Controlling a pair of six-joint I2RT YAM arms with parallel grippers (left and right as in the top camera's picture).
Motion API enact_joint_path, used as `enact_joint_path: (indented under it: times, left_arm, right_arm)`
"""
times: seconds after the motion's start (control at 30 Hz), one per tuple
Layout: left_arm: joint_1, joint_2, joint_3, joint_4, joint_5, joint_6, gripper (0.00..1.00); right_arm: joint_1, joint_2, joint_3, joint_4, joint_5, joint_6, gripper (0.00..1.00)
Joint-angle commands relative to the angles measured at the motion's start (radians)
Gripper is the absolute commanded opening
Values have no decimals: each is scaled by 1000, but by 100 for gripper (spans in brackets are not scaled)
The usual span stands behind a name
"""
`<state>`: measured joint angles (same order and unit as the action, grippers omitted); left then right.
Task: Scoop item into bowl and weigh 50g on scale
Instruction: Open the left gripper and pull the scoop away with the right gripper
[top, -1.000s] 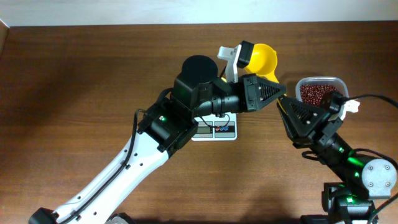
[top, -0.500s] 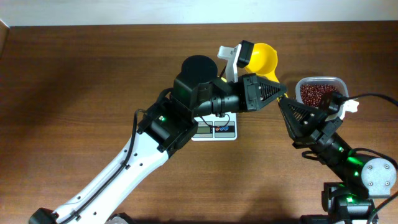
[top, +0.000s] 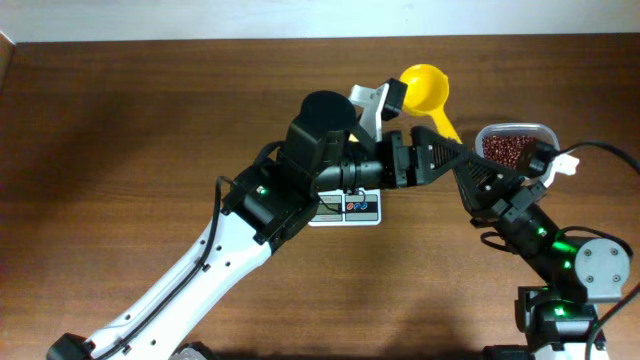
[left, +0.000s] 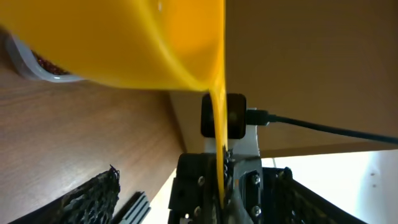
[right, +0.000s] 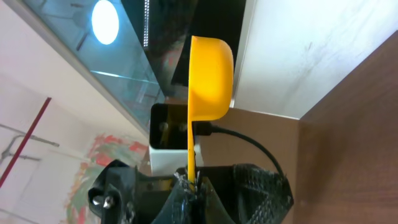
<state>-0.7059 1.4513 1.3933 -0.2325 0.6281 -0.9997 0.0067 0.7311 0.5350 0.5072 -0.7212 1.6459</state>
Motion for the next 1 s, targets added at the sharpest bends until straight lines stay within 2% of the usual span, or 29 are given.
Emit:
enact_joint_path:
  times: [0.0,0.1,0.17,0.3,0.37,0.47,0.57,0.63,0.77,0.97]
  left_arm:
    - [3,7,10,-70,-22,158,87]
    - [27,7,10,-228,-121,323,87]
    - [40,7,10,-333,-218,366,87]
    - [42,7,10,-495,-401,373,88]
    - [42,7,10,-541,-459,373,88]
    - [42,7,10,-597,-543,373,94]
    - [42,7,10,-618,-551,373,96]
    - [42,7,10,-618,-551,373,98]
    - [42,7,10,-618,-551,373,100]
    - [42,7,10,-618,-573,373,99]
  right_arm:
    - [4,23,12,-24,43,-116,4]
    - [5,34,12,-157,65,-266,4]
    - [5,34,12,-312,116,-377,4]
    - [5,34,12,-530,158,-559,4]
    - [5,34,12,-586,159,-605,4]
    - [6,34,13,-787,264,-665,4]
    - [6,34,19,-834,246,-739,4]
    - [6,34,45,-833,164,-777,4]
    - [6,34,190,-995,129,-893,4]
    - [6,128,553,-1492,306,-1149,4]
